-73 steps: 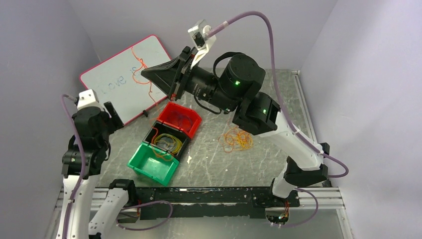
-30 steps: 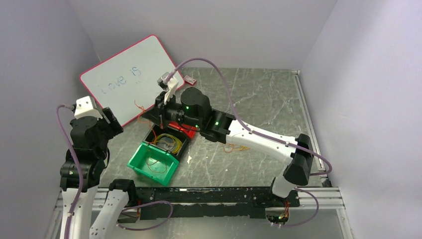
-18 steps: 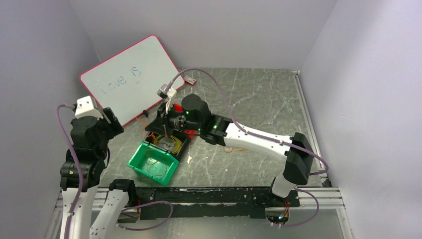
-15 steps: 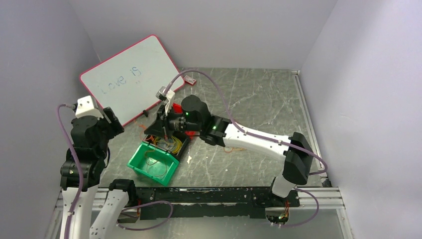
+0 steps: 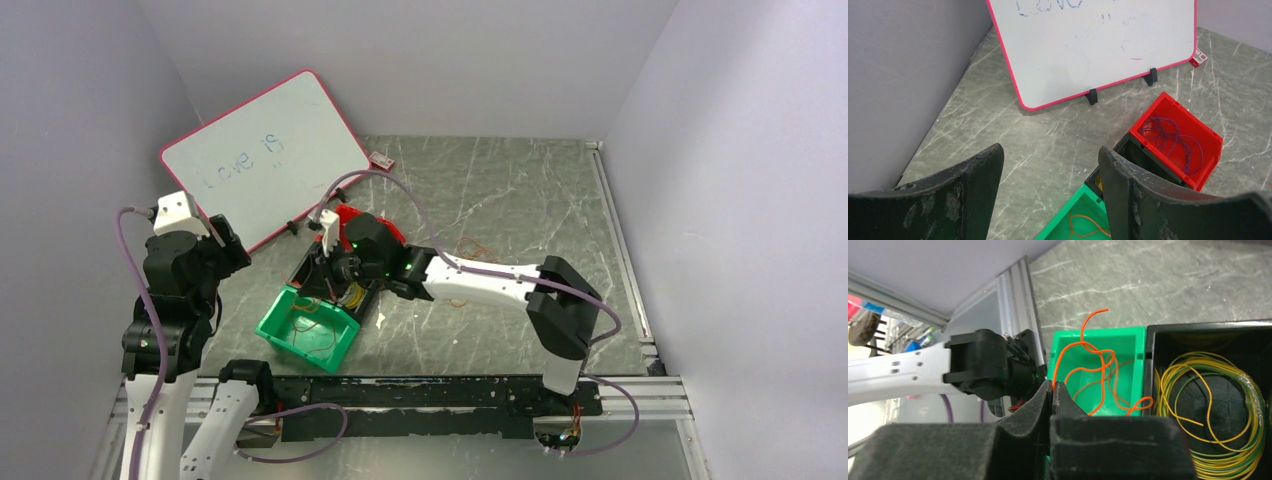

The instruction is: Untangle the cables

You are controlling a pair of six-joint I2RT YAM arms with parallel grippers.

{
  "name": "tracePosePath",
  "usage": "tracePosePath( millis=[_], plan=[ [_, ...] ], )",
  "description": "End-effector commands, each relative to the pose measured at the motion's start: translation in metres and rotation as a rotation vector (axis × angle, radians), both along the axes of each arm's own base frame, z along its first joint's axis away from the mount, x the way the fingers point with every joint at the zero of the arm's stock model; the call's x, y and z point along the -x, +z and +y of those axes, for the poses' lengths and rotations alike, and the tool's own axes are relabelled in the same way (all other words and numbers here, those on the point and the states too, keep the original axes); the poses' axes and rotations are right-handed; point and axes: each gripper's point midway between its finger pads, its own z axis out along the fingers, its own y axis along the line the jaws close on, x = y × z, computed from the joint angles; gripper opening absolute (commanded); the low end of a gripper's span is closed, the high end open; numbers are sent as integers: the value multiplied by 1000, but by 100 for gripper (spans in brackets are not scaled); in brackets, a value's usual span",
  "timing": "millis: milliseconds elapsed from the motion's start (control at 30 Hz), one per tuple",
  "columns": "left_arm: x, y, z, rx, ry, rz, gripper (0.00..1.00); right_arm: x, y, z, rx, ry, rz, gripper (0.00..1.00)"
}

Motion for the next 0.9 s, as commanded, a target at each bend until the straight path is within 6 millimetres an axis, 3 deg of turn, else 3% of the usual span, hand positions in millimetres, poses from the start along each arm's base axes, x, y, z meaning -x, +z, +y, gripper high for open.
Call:
tracePosePath(
  millis=[0,267,600,733,867],
  plan=[
    [-2,1,0,-1,-6,-16,74,3,-32,4,59,24,13,0],
    [-6,0,-3,7,-18,-13,74,16,-70,7,145,73,45,0],
    [-6,-2,-3,13,-18,-10,74,51,-68,17,139,169,46,0],
    [-5,-3,-3,13,-17,-10,74,45,-78,17,174,130,39,0],
    [-5,-3,-3,11,-18,-10,74,25,-99,10,266,27,5,2]
  ],
)
